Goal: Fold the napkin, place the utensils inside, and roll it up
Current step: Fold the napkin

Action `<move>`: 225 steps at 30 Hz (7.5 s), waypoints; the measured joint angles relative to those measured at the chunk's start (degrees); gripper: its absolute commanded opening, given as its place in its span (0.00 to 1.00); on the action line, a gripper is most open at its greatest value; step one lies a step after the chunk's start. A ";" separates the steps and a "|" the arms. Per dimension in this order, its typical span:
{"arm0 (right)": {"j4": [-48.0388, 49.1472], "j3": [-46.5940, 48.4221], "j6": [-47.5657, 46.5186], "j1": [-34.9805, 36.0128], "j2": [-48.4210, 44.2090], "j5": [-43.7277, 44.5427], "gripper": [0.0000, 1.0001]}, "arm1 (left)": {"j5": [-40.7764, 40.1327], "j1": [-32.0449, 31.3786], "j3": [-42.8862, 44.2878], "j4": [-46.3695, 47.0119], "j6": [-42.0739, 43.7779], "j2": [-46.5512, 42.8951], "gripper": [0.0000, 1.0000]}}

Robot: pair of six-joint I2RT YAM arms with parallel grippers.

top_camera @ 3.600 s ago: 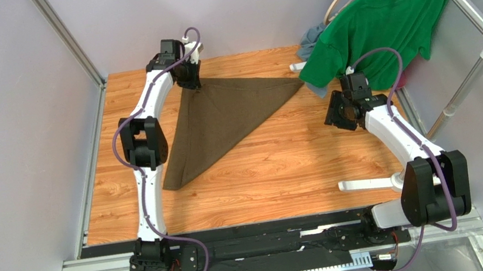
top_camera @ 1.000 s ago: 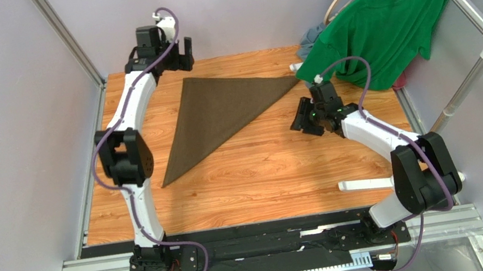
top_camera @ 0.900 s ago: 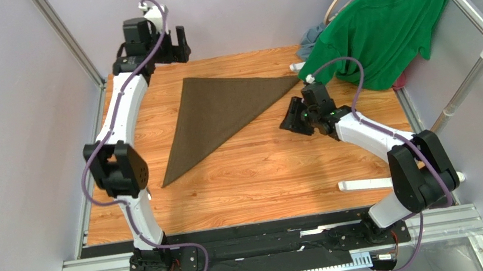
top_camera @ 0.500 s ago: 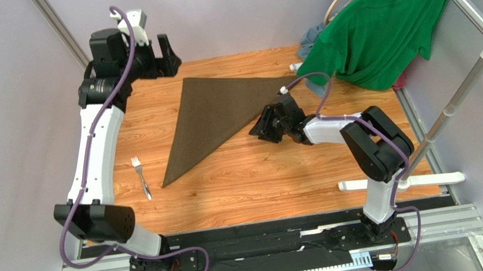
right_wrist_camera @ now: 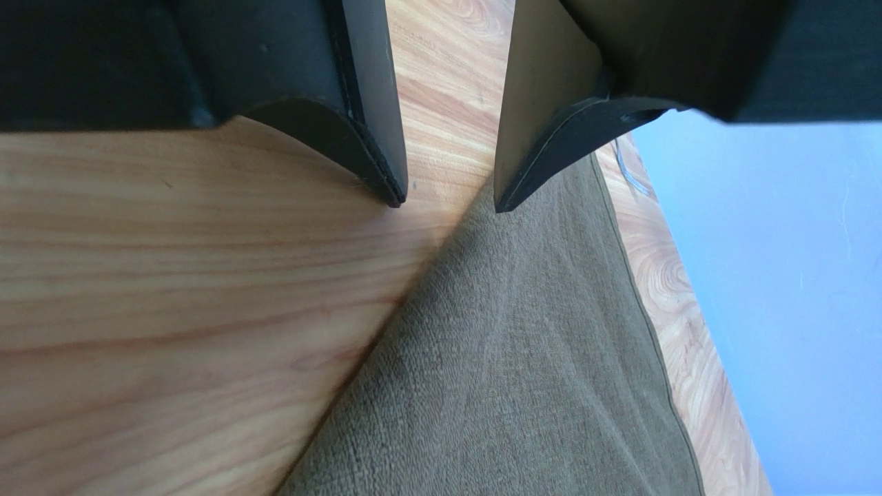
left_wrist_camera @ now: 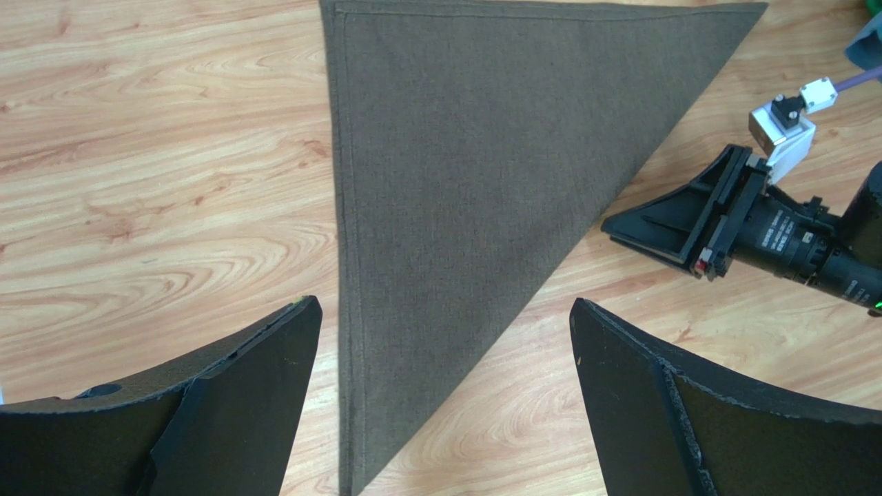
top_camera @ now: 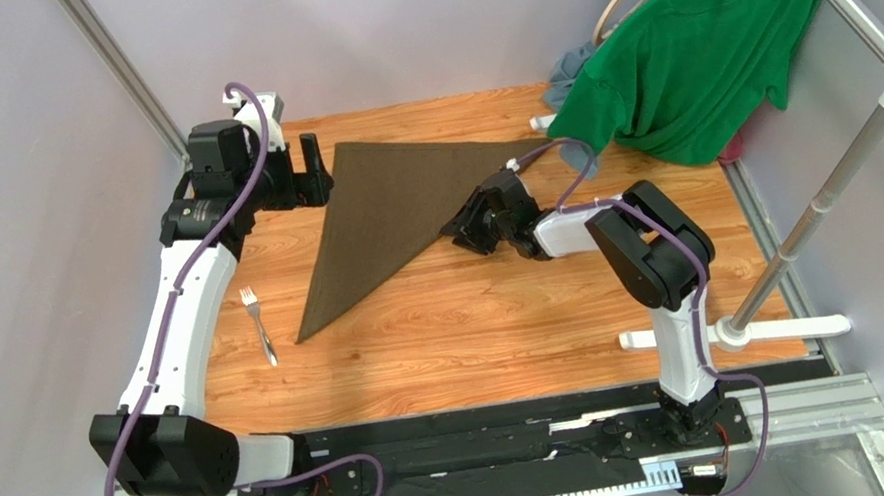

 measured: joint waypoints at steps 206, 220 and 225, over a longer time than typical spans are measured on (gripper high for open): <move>-42.82 -29.46 -9.51 7.58 -75.89 29.86 0.59 | 11.08 -3.98 33.18 1.40 0.22 58.42 0.00; -43.01 -29.92 -9.27 7.58 -75.89 29.83 0.59 | 10.91 -2.95 33.18 2.95 -0.15 57.99 0.00; -43.41 -30.34 -9.27 7.58 -75.87 29.83 0.59 | 10.86 -2.51 33.18 2.95 -0.37 57.99 0.44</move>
